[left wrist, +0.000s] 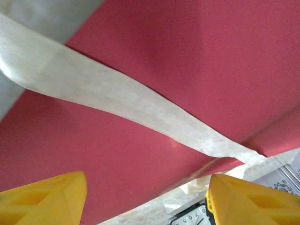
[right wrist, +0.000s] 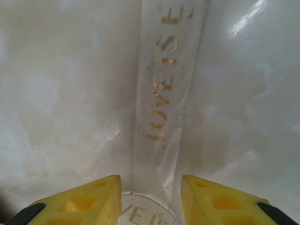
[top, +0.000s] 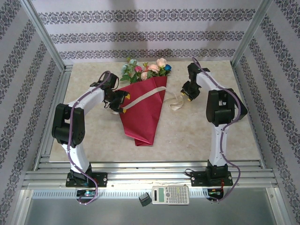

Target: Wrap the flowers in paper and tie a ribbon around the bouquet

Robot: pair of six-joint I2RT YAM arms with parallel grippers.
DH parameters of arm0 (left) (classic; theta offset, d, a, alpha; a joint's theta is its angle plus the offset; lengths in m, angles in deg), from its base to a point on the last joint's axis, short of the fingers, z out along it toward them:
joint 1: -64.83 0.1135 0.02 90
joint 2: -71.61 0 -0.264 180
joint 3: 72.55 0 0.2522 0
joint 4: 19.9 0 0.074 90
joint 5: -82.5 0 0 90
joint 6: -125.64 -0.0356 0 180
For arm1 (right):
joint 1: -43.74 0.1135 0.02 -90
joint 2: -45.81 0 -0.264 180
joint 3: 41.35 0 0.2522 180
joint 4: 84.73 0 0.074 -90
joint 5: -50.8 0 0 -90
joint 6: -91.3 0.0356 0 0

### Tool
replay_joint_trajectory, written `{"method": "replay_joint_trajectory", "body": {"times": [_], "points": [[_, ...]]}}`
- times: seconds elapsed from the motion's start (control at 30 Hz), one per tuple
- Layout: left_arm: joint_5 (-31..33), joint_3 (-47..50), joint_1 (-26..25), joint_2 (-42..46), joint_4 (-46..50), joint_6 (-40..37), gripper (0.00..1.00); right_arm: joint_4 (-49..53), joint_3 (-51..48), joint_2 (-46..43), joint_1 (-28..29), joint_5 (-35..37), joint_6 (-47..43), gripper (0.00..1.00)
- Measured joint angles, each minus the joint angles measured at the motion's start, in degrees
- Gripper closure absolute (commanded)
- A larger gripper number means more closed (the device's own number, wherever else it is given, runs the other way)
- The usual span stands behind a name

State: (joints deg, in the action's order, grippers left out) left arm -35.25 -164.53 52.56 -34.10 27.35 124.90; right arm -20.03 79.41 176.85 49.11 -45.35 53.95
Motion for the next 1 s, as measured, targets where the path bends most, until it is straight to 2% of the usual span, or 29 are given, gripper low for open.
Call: {"method": "replay_joint_trajectory", "body": {"times": [0.1, 0.2, 0.33, 0.37, 0.5, 0.67, 0.9, 0.97, 1.0], "points": [[0.5, -0.7, 0.0, -0.1, -0.5, 0.3, 0.3, 3.0, 3.2, 2.9, 0.5, 1.9, 0.9, 0.68], [0.7, -1.8, 0.0, -0.7, -0.4, 0.4, 0.3, 4.6, 5.7, 3.7, 0.5, 2.8, 1.5, 0.78], [0.8, -2.7, 0.0, -1.3, -0.4, 0.4, 0.3, 6.3, 8.3, 5.3, 0.5, 3.7, 1.5, 1.0], [0.8, -2.7, 0.0, -1.3, -0.4, 0.4, 0.3, 6.6, 8.3, 5.5, 0.5, 3.8, 1.2, 1.0], [0.3, -2.7, 0.0, -1.3, -0.4, 0.5, 0.26, 6.1, 6.1, 4.3, 0.4, 4.5, 1.1, 1.0], [-0.3, -2.7, 0.0, -1.3, -0.4, 0.4, 0.25, 3.9, -3.4, -1.6, -0.4, 5.9, 1.0, 1.0], [-0.3, -2.7, 0.0, -1.3, -0.4, 0.4, 0.25, 2.8, -6.2, -4.9, -1.7, 7.7, 1.0, 1.0], [-0.3, -2.7, 0.0, -1.3, -0.4, 0.4, 0.25, 1.5, -9.7, -7.1, -1.9, 7.6, 1.4, 0.72], [-0.3, -2.7, 0.0, -1.3, -0.4, 0.3, 0.25, 1.0, -11.0, -7.9, -1.9, 7.3, 1.5, 0.63]]}}
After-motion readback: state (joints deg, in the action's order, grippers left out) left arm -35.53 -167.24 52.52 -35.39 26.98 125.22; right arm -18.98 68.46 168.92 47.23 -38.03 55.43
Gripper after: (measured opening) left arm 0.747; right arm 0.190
